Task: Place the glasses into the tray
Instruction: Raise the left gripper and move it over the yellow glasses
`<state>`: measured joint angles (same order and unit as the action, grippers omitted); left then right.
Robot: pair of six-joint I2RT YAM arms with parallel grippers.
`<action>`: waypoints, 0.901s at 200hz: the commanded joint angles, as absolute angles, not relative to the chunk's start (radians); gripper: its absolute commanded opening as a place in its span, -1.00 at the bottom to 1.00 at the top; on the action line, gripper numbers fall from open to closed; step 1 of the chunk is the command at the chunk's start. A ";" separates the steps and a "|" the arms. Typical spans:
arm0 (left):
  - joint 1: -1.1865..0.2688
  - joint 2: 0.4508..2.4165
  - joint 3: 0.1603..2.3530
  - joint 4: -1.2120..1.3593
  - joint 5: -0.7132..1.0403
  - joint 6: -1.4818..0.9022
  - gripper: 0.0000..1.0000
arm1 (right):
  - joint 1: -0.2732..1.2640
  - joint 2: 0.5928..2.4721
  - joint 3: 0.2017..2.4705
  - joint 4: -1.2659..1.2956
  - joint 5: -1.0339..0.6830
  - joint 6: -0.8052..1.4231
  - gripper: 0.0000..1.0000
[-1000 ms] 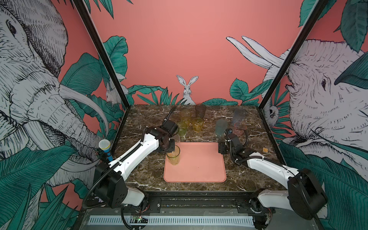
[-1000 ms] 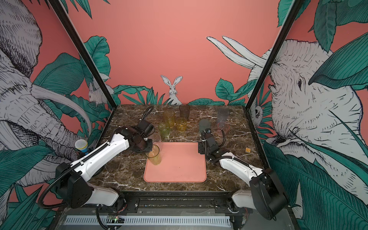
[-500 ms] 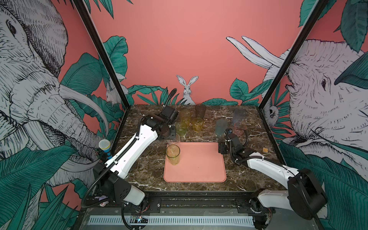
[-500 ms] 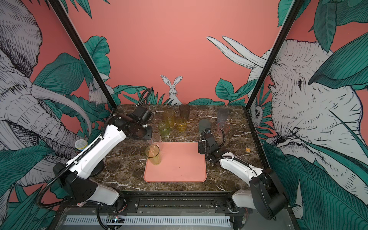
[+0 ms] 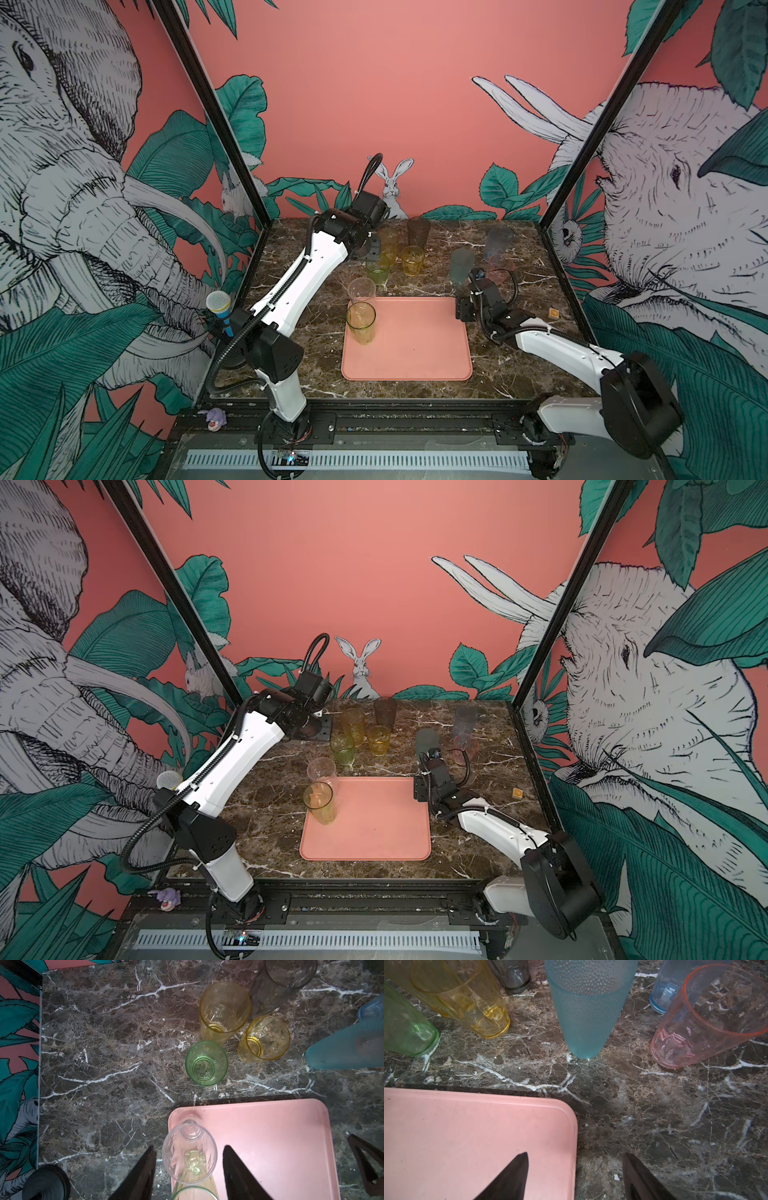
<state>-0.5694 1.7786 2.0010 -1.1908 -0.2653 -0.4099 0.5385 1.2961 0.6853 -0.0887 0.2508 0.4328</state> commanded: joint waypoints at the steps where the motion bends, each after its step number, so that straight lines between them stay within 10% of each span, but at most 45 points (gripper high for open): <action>1: -0.553 1.806 2.072 -1.175 -0.279 -0.400 0.08 | 0.532 1.288 0.703 -0.080 0.262 0.427 0.48; 180: -0.447 2.132 2.282 -1.002 -0.165 -0.431 0.12 | 0.528 1.298 0.706 -0.077 0.235 0.437 0.48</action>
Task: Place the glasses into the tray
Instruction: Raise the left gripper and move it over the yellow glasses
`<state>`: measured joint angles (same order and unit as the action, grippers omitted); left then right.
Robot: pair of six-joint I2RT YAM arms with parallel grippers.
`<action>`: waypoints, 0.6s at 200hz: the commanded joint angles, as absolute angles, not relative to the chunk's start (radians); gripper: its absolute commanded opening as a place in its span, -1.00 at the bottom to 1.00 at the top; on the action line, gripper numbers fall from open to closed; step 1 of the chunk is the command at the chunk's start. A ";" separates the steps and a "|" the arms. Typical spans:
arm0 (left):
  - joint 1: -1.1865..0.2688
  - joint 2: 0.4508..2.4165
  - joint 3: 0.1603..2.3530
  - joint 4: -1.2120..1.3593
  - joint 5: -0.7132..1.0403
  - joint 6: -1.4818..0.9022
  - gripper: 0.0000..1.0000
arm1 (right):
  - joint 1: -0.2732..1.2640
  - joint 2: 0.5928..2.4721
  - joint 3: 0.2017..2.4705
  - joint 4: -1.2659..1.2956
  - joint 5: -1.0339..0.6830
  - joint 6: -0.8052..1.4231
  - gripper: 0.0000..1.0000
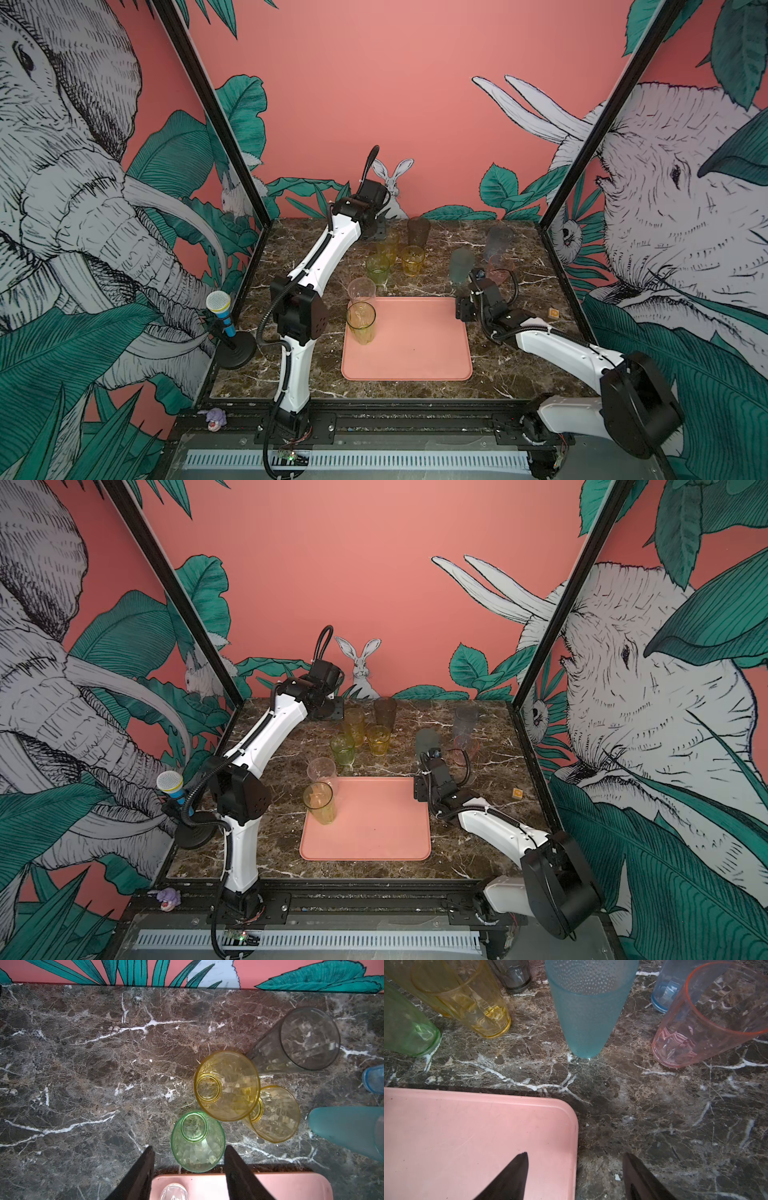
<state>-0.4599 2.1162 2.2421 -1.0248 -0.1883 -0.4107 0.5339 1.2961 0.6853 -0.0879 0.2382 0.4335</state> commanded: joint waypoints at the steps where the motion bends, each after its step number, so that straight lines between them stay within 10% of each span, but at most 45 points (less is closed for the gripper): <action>1: -0.447 2.134 2.282 -1.001 -0.165 -0.431 0.12 | 0.528 1.299 0.706 -0.077 0.236 0.437 0.48; 120: -0.433 2.308 2.411 -0.997 -0.104 -0.452 0.09 | 0.524 1.297 0.709 -0.083 0.228 0.439 0.48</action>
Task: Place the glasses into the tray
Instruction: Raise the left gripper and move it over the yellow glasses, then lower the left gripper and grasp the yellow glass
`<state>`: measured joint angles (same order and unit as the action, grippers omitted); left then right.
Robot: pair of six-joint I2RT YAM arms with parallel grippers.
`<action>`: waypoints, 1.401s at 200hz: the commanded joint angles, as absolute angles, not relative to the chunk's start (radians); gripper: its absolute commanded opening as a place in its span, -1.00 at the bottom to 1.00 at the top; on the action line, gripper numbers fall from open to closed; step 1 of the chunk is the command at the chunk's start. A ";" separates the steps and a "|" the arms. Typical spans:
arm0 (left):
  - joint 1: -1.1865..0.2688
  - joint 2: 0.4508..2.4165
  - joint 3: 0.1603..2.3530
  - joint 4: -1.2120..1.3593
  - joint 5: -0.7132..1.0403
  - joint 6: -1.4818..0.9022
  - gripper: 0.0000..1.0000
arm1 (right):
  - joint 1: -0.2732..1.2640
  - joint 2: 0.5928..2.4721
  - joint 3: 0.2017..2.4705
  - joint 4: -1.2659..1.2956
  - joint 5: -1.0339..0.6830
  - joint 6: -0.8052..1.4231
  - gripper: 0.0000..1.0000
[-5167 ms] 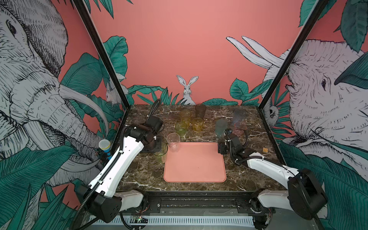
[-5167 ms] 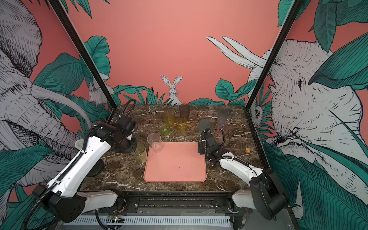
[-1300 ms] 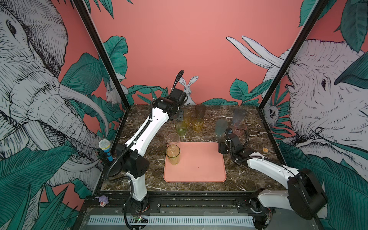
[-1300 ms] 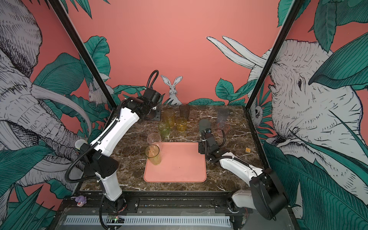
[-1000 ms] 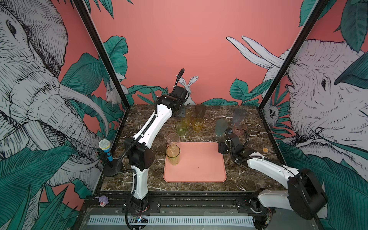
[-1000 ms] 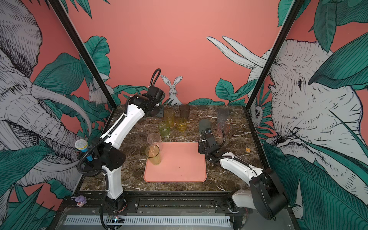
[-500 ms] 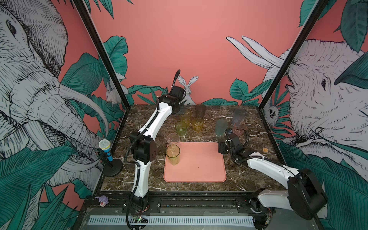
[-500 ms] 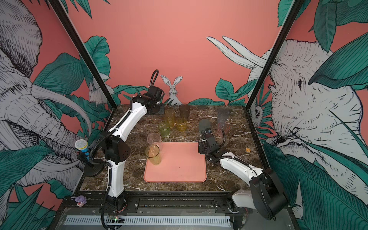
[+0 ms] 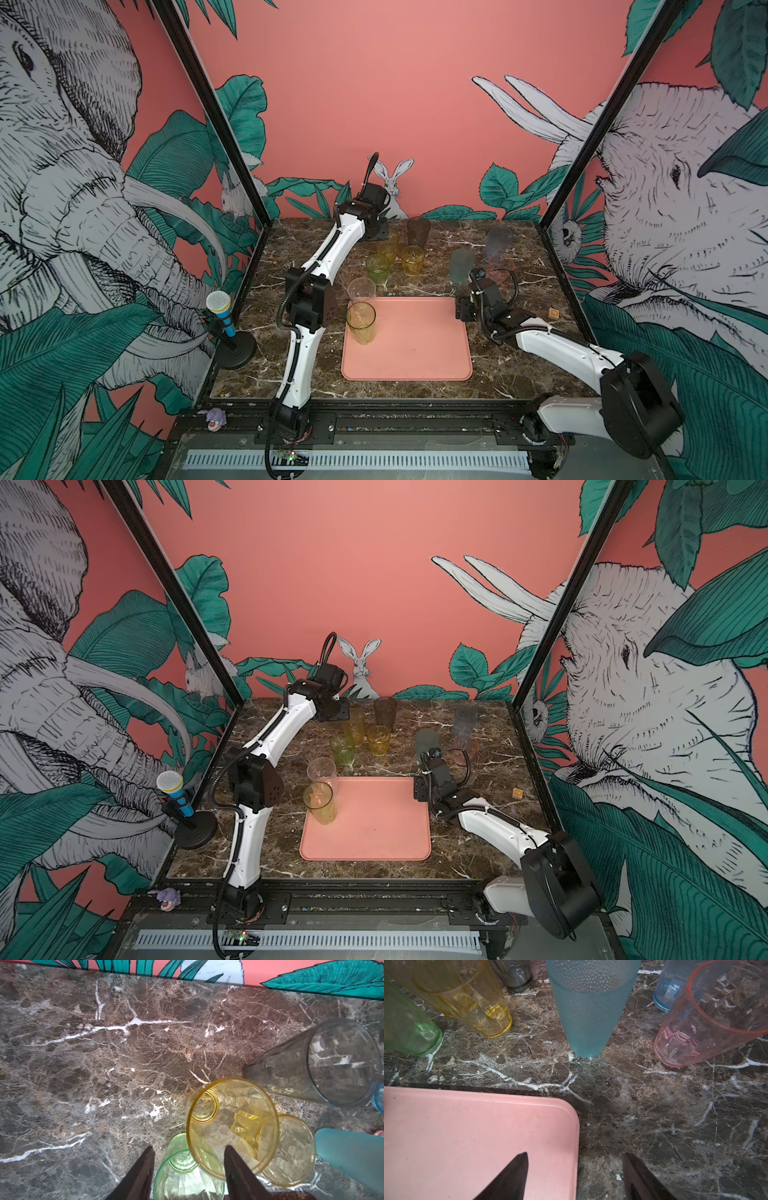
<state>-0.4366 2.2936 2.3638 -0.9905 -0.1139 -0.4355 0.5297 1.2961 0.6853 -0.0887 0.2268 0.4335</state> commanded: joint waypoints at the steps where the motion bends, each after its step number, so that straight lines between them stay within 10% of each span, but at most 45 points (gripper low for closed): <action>1: -0.434 2.310 2.411 -0.997 -0.104 -0.452 0.09 | 0.523 1.296 0.709 -0.083 0.229 0.439 0.48; 280: -0.415 2.351 2.426 -0.954 -0.135 -0.433 -0.92 | 0.521 1.283 0.707 -0.089 0.226 0.440 0.49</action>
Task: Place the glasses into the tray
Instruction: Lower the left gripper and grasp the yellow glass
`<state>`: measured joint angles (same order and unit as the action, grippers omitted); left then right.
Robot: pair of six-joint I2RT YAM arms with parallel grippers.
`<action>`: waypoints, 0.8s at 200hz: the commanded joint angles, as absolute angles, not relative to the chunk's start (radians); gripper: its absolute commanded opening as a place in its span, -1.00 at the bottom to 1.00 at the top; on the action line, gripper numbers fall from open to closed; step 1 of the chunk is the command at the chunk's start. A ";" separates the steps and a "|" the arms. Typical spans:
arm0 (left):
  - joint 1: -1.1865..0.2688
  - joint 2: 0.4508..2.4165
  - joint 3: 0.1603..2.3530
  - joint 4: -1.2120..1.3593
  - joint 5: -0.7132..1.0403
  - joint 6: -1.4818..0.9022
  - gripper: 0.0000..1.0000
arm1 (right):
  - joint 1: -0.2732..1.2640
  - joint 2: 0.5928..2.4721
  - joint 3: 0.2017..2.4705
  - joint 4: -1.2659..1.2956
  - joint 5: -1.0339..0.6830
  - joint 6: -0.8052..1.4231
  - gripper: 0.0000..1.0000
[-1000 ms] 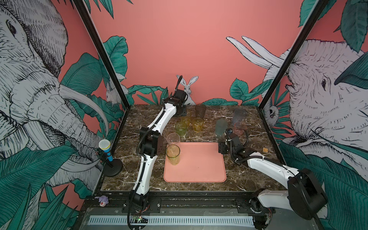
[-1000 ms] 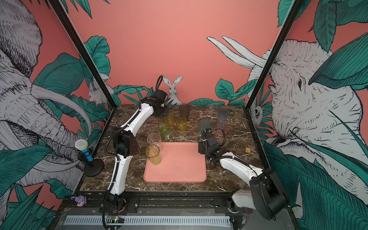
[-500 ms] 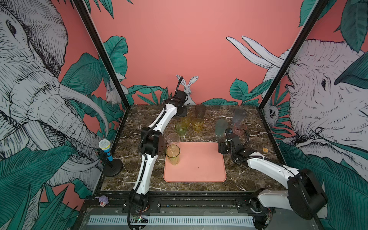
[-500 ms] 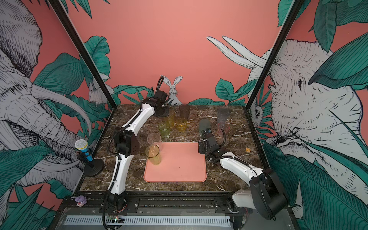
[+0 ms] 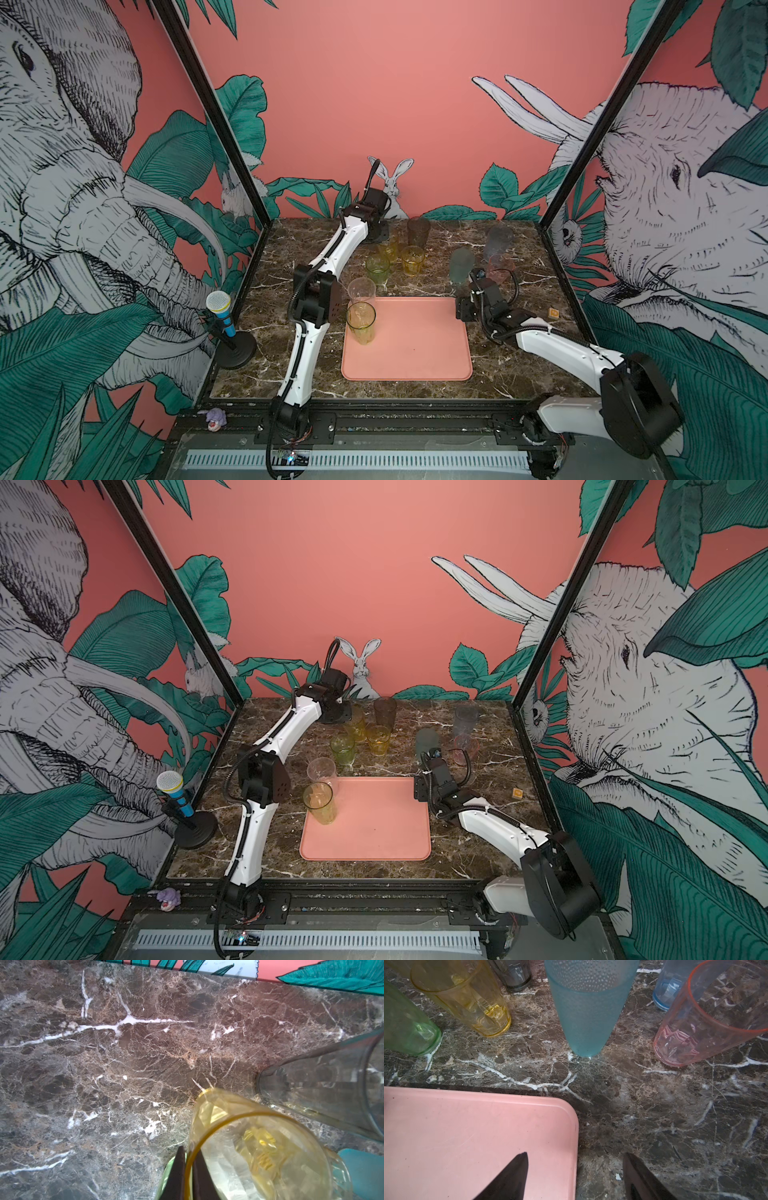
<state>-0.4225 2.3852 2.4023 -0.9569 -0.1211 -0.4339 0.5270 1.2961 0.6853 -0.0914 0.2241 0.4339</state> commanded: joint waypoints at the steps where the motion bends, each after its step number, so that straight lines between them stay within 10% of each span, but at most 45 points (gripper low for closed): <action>1: -0.414 2.350 2.426 -0.953 -0.136 -0.433 -0.92 | 0.520 1.283 0.706 -0.088 0.225 0.440 0.49; 160: -0.295 2.033 2.295 -1.133 -0.195 -0.353 -1.00 | 0.514 1.305 0.701 -0.069 0.229 0.444 0.48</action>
<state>-0.3252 2.1387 2.3314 -1.0718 -0.1665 -0.3683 0.5186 1.2961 0.6853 -0.0898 0.2169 0.4377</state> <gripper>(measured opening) 0.080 0.741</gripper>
